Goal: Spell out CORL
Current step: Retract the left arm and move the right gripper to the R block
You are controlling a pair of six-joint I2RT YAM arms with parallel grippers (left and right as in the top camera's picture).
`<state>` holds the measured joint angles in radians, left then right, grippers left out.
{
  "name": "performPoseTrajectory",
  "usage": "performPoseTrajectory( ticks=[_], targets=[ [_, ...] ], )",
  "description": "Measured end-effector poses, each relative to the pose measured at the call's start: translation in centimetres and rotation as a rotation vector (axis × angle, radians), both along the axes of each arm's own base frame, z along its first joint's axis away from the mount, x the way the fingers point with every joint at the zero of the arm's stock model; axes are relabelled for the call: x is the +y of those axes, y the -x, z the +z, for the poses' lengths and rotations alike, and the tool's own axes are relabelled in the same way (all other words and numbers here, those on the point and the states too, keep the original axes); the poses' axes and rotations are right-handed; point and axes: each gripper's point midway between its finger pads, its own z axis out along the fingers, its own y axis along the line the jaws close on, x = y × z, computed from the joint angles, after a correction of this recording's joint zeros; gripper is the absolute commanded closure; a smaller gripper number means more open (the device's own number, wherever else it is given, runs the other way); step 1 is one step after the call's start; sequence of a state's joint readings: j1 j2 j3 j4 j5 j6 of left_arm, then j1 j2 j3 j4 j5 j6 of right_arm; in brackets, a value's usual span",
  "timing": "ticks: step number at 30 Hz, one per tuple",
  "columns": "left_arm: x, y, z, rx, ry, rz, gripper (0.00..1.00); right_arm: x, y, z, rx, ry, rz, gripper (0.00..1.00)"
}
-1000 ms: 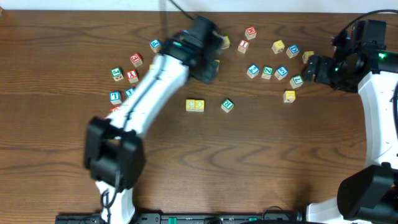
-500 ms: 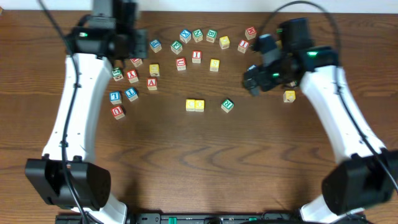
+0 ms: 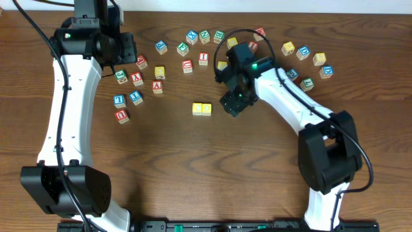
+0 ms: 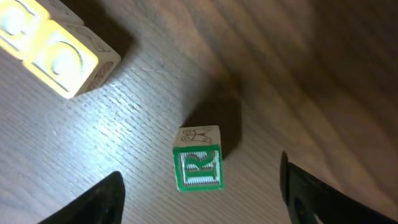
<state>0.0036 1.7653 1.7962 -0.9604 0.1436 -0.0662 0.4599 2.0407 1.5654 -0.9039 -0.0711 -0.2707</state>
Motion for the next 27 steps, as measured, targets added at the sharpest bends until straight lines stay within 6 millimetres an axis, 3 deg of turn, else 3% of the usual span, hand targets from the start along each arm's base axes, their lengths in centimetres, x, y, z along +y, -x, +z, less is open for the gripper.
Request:
performPoseTrajectory(
  ticks=[7, 14, 20, 24, 27],
  targets=[
    [0.0, 0.1, 0.0, 0.003, 0.003, 0.005, 0.55, -0.2, 0.2, -1.3, 0.029, 0.021, -0.009, 0.28],
    [0.0, 0.1, -0.1, 0.006, 0.003, 0.005, 0.55, -0.4, 0.5, -2.8, 0.063, 0.035, -0.035, 0.48],
    [0.0, 0.1, -0.1, 0.006, 0.004, 0.007, 0.55, -0.4, 0.4, -3.5, 0.074, 0.037, -0.089, 0.56],
    [0.0, 0.1, -0.1, 0.006, 0.005, 0.007, 0.55, -0.8, 0.1, -3.5, 0.069, 0.048, -0.182, 0.68],
    [0.0, 0.1, -0.1, 0.006, 0.005, 0.007, 0.55, -1.1, 0.0, -3.5, 0.069, 0.053, -0.273, 0.71]
  ],
)
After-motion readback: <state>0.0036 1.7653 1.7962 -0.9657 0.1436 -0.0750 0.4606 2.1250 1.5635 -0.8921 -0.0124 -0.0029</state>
